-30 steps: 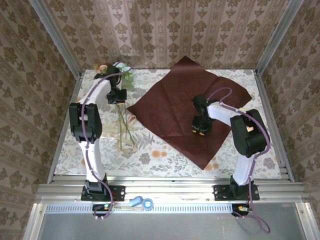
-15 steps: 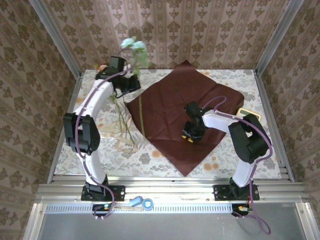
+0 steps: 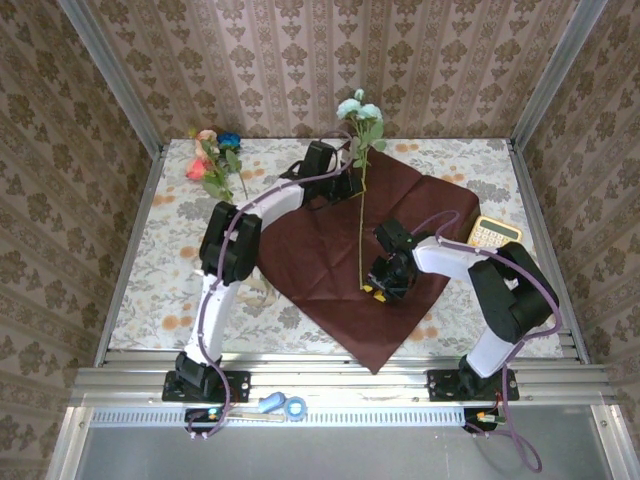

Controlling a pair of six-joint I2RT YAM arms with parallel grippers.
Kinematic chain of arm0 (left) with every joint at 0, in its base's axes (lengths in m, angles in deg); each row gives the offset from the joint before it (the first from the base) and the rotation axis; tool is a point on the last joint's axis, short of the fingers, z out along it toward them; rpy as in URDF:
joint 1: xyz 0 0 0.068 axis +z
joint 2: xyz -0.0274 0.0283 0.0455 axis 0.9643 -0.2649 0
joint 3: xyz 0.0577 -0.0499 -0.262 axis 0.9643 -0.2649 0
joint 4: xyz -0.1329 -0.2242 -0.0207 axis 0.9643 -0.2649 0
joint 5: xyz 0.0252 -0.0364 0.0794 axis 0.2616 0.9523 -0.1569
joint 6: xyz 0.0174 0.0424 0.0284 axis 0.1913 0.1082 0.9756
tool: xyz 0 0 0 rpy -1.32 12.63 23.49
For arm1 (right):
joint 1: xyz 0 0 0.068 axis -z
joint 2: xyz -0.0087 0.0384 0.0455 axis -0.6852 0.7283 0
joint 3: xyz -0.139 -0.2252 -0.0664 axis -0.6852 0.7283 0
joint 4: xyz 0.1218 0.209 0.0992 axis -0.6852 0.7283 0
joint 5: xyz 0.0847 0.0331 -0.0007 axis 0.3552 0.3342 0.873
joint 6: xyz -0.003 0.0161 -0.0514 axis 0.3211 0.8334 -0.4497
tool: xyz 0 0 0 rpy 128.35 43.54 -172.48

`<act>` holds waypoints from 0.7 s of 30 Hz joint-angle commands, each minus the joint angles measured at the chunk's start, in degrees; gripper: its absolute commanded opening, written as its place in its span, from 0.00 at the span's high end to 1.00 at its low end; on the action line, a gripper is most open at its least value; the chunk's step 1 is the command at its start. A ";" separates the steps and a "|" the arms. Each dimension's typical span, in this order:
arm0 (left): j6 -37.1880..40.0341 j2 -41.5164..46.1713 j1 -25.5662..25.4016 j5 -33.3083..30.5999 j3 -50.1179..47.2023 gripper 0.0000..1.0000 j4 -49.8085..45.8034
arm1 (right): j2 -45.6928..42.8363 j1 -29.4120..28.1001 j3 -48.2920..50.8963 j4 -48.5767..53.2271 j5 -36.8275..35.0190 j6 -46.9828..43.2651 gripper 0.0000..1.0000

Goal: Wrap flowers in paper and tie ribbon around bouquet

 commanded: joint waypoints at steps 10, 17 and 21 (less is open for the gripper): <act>-4.87 5.62 0.67 -1.83 -3.09 0.55 2.38 | -5.12 -0.27 -1.46 11.65 -8.35 -0.59 0.57; 0.30 19.16 8.43 -5.34 -9.20 0.54 -12.86 | -8.24 0.64 -7.89 17.57 -14.48 -6.26 0.53; 7.66 22.52 15.42 -6.55 -11.95 0.63 -24.58 | -5.97 4.34 -10.88 14.98 -13.89 -15.75 0.56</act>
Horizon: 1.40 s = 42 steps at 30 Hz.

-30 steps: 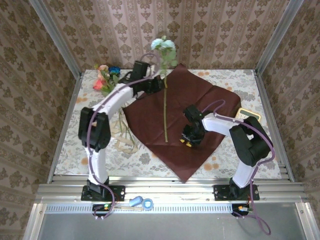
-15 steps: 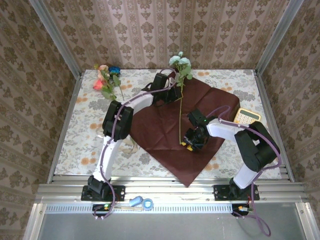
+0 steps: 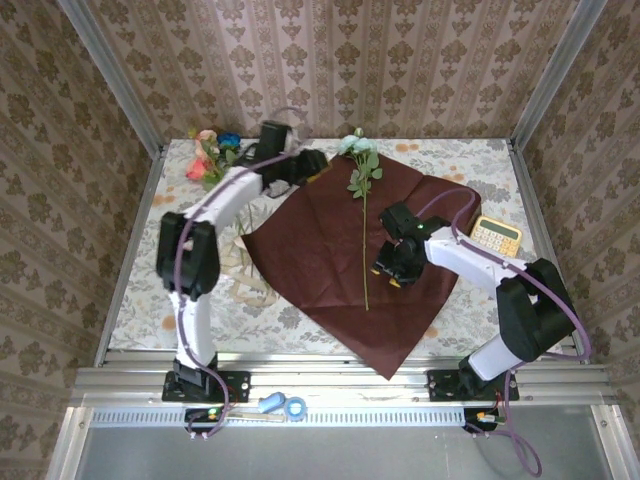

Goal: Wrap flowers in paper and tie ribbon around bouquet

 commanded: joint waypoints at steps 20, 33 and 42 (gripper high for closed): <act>24.94 -24.89 15.29 -28.30 28.32 0.59 -33.87 | 3.39 9.05 -10.05 4.33 1.35 -18.25 0.58; 26.12 -34.52 15.30 -28.69 32.64 0.72 -31.59 | -0.95 9.01 -9.03 5.43 3.69 -15.37 0.58; 25.68 -34.02 14.86 -28.25 32.98 1.00 -32.67 | 0.14 8.96 -10.26 4.75 4.06 -14.88 0.58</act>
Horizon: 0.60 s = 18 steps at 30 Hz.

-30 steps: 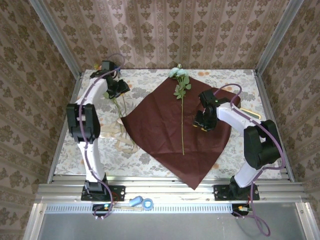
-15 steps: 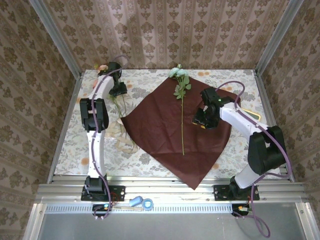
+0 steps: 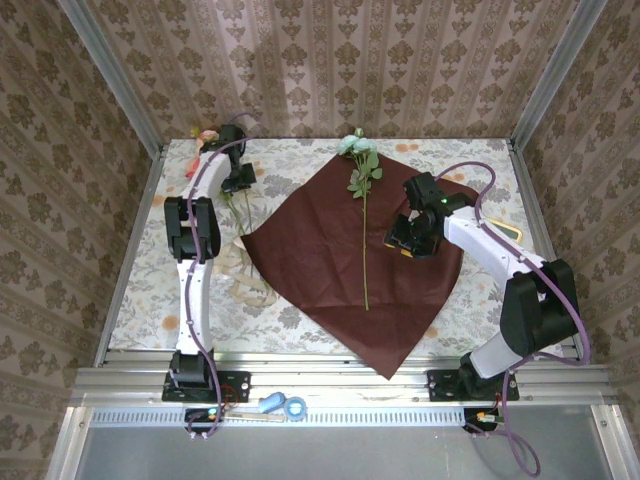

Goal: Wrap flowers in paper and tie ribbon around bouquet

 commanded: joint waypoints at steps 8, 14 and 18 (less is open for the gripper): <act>1.15 13.70 -1.92 -10.28 -3.03 1.00 -5.26 | 0.43 0.23 -4.20 1.65 -0.08 -0.47 0.59; 0.68 27.86 -3.85 -12.60 -6.43 1.00 -8.54 | 0.21 2.02 -4.49 1.22 -0.08 -1.14 0.59; -1.02 35.63 -4.47 -2.74 -11.48 1.00 -6.45 | -0.19 3.76 -3.87 0.61 0.47 -1.54 0.59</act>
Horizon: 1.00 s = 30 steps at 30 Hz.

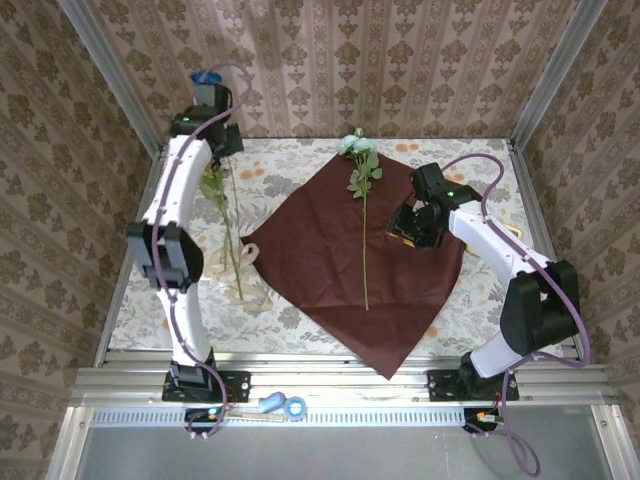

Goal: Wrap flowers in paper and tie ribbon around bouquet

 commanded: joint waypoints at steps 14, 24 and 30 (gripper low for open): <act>-25.60 -1.29 -20.51 36.54 -19.83 1.00 35.54 | -5.44 7.27 4.71 -0.55 1.96 -1.57 0.59; -31.31 -18.58 -22.17 34.84 -13.42 1.00 43.69 | -8.61 7.89 8.07 -0.57 2.71 -1.92 0.59; -31.63 -20.94 -21.82 31.42 -12.08 1.00 42.24 | -8.70 7.84 9.01 -0.89 3.52 -1.74 0.59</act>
